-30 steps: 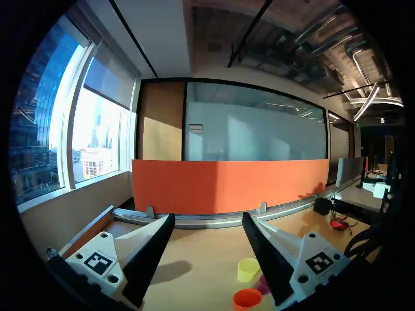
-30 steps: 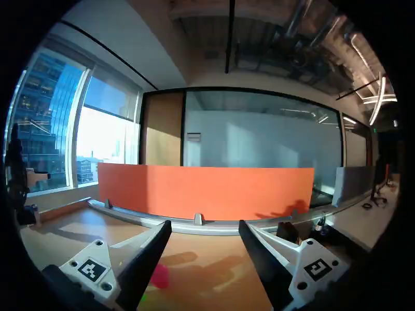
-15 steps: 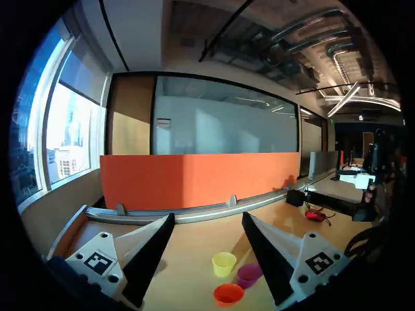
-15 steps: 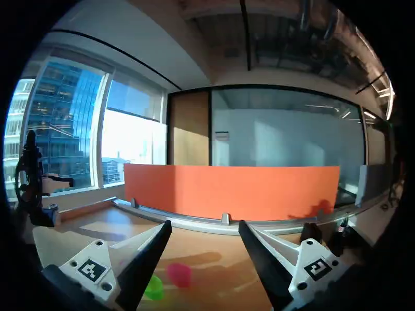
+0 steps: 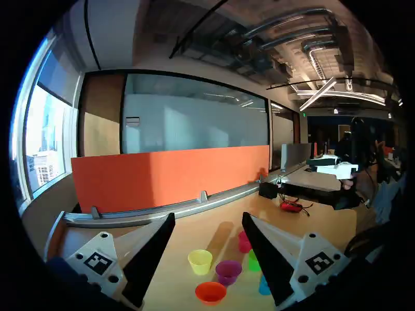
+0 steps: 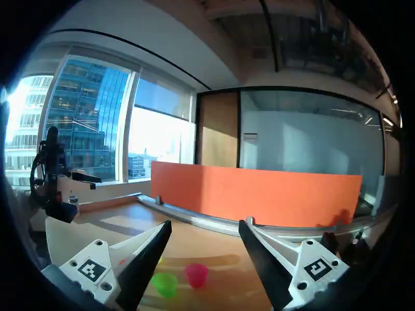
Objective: Pour water
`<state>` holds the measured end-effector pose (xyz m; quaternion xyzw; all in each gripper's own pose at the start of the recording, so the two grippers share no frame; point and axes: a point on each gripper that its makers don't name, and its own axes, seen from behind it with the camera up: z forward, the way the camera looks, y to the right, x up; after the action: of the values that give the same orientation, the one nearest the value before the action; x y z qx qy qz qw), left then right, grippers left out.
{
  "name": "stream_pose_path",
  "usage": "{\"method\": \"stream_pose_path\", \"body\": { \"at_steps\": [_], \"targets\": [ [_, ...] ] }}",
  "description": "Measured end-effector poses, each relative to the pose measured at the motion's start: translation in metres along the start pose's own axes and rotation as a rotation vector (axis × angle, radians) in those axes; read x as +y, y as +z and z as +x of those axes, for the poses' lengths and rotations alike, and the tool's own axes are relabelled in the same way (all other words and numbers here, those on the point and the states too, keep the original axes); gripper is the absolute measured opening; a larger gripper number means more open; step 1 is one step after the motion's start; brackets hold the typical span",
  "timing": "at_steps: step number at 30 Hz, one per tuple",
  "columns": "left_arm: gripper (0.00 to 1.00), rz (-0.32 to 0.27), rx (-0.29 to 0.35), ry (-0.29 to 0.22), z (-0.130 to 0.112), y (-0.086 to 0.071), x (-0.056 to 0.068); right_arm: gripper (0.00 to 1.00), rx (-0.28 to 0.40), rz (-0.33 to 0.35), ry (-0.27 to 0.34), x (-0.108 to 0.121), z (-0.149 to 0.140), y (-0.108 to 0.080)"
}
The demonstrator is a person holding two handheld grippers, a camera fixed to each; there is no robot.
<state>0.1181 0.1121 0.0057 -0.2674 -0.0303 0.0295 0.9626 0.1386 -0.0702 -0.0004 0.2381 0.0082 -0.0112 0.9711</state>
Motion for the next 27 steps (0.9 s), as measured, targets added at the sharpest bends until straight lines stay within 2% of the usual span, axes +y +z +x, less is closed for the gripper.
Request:
{"method": "stream_pose_path", "body": {
  "at_steps": [6, 12, 18, 27],
  "targets": [
    [0.96, -0.066, -0.031, 0.035, -0.010, 0.003, 0.017, 1.00, -0.014, 0.063, 0.014, -0.009, 0.001, 0.003],
    [0.96, -0.118, -0.053, 0.044, -0.021, 0.006, 0.029, 1.00, -0.033, 0.102, 0.013, -0.015, -0.003, 0.010],
    [0.96, -0.187, -0.082, 0.052, -0.036, 0.007, 0.045, 1.00, -0.061, 0.160, -0.023, -0.026, -0.012, 0.014],
    [0.96, -0.258, -0.136, 0.099, -0.065, 0.011, 0.068, 1.00, -0.113, 0.218, -0.055, -0.031, -0.027, 0.017]
  ]
}}
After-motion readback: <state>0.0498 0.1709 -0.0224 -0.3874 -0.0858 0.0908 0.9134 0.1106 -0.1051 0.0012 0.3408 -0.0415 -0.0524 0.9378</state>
